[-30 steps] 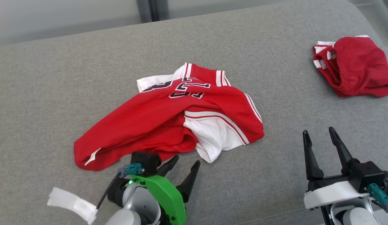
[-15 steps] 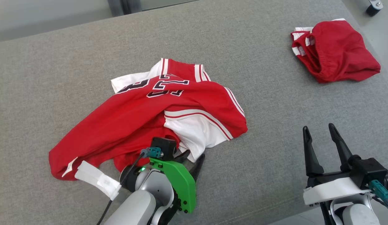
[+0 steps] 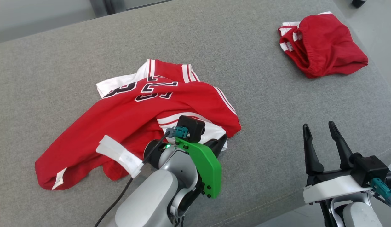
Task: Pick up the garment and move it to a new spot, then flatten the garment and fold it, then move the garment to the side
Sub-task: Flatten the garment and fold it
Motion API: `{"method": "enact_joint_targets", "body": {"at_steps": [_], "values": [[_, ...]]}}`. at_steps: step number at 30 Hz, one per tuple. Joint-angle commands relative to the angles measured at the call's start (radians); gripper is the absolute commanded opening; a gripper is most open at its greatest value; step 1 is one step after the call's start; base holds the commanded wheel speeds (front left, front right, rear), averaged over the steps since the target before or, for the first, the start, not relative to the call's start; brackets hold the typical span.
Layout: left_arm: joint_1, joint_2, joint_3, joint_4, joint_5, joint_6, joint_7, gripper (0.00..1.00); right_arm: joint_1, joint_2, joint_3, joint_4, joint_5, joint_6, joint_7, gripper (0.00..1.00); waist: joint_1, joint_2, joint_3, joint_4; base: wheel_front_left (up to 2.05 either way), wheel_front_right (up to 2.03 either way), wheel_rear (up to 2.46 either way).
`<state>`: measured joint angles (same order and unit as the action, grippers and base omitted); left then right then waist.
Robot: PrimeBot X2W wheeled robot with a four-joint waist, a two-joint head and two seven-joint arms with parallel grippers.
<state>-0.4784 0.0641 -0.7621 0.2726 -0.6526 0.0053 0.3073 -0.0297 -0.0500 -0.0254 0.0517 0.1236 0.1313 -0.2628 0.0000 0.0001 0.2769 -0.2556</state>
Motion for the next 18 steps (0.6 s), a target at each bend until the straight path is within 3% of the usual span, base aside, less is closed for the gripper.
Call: {"method": "enact_joint_targets", "body": {"at_steps": [1, 9, 14, 16, 17, 18], "values": [[-0.021, -0.005, -0.006, -0.002, -0.009, 0.007, 0.002, 0.0, -0.011, -0.002, 0.004, 0.002, 0.008, -0.001, -0.003, 1.0, 0.0, -0.0001, 0.001, -0.01, 0.0, 0.0, 0.0], [-0.02, -0.012, -0.092, 0.036, -0.11, 0.086, 0.009, 0.0, -0.016, -0.002, 0.014, 0.009, 0.024, -0.001, -0.003, 1.0, 0.0, -0.0001, 0.028, -0.052, 0.0, 0.0, 0.0], [0.002, -0.012, -0.133, 0.08, -0.143, 0.103, -0.007, 0.0, -0.007, -0.002, 0.004, 0.013, 0.023, -0.001, -0.003, 1.0, 0.0, -0.0001, 0.032, -0.052, 0.0, 0.0, 0.0], [0.0, -0.012, -0.144, 0.087, -0.146, 0.109, -0.024, 0.41, 0.0, -0.001, 0.002, 0.016, 0.016, -0.001, -0.003, 1.0, 0.0, -0.0001, 0.025, -0.044, 0.0, 0.0, 0.0], [-0.002, -0.012, -0.151, 0.086, -0.146, 0.108, -0.031, 0.74, 0.0, -0.001, 0.002, 0.015, 0.013, -0.001, -0.003, 1.0, 0.0, -0.0001, 0.02, -0.039, 0.0, 0.0, 0.0], [-0.002, -0.012, -0.156, 0.081, -0.149, 0.107, -0.036, 1.0, 0.001, -0.002, 0.002, 0.014, 0.009, -0.001, -0.003, 1.0, 0.0, -0.0001, 0.012, -0.033, 0.0, 0.0, 0.0]]}}
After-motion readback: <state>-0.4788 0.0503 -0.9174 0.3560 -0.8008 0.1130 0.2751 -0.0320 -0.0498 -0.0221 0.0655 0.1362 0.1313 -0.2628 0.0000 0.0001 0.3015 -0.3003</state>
